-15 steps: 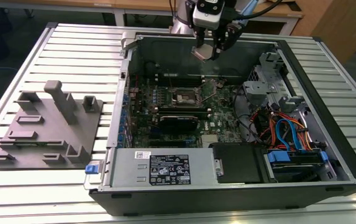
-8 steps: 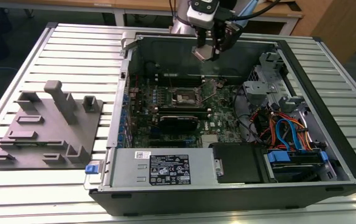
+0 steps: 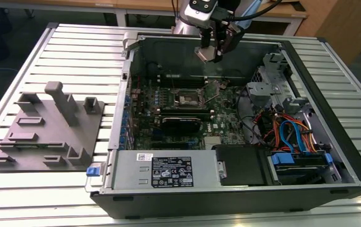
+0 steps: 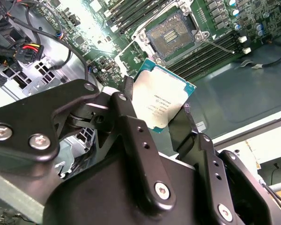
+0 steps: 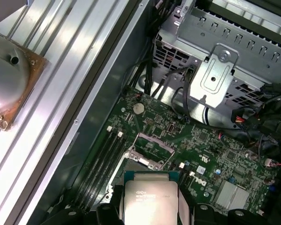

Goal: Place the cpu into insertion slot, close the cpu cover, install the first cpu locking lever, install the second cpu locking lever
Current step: 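Place the cpu into insertion slot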

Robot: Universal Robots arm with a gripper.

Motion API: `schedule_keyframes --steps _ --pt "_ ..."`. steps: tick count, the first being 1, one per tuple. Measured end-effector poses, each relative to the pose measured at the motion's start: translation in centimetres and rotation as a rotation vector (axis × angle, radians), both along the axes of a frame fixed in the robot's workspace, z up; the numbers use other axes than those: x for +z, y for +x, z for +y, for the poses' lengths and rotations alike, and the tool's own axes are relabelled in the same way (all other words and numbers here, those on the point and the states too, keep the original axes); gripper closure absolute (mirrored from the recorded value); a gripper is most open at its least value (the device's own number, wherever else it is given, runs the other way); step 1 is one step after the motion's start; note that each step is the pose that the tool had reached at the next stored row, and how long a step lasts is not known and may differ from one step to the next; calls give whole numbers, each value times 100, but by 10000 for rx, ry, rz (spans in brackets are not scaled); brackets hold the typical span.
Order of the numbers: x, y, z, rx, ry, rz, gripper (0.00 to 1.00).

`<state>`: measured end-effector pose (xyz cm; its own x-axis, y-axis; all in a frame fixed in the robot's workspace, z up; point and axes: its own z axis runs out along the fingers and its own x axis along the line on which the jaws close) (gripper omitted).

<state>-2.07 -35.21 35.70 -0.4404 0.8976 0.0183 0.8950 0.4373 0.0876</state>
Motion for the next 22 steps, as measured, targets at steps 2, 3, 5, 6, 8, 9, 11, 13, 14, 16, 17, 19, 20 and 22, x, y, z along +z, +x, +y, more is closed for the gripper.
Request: schedule_keyframes --steps 2,3,5,6,8,9,11,13,14,16,17,19,20,22 --pt "0 0 0 -7 1 0 46" --pt "0 0 0 -7 1 -1 46" --pt "0 0 0 -7 1 -1 46" --pt "0 0 0 -7 1 0 46" --pt "0 0 0 -7 0 -1 46" --pt "0 0 0 -7 1 0 46" --pt "0 0 0 -16 1 -1 46" --pt "0 0 0 -60 1 -1 46" --pt "0 0 0 -108 1 -1 46" --pt "-1 0 0 -335 1 -1 46" --pt "-2 0 0 -499 2 -1 46" --pt "-3 0 0 -847 1 0 46" --pt "-4 0 0 -1026 0 0 46" --pt "-4 0 0 -1346 -1 0 46"
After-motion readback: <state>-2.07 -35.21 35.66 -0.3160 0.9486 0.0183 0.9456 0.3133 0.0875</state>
